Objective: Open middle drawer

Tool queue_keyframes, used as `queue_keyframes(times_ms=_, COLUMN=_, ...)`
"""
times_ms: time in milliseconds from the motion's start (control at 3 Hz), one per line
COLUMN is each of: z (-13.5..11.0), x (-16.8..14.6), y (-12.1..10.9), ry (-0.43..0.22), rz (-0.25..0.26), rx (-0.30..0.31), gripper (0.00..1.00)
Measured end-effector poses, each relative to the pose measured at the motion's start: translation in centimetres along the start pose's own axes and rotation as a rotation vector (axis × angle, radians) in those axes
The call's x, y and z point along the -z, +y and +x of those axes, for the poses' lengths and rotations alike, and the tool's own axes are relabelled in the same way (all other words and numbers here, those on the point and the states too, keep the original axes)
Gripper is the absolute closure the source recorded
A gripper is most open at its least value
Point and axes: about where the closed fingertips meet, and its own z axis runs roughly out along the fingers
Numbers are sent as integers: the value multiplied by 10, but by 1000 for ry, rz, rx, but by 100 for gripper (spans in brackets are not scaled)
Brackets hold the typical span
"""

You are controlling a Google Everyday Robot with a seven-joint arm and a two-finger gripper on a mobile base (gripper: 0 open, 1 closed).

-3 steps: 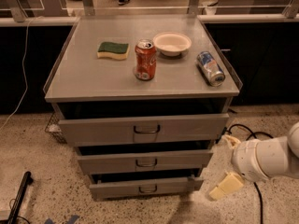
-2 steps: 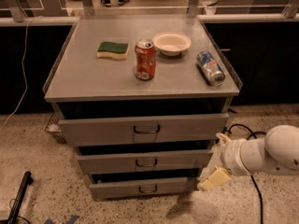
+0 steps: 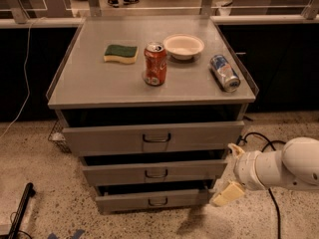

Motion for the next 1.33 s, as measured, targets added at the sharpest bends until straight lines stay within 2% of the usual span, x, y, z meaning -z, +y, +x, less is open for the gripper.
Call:
queue_keyframes(times_ms=333, z=3, x=-55, y=9, ry=-42, rz=-83, rx=31, gripper=0)
queue_keyframes(times_ms=667, z=10, x=-79, y=19, ry=-104, rz=-147, rx=56, gripper=0)
queue_keyframes(times_ms=1000, z=13, x=-96, y=28, ry=-148, rz=-163, rx=93, gripper=0)
queue_keyframes(times_ms=1333, z=11, x=-107, y=29, ry=-151, rz=-147, rx=122, gripper=0)
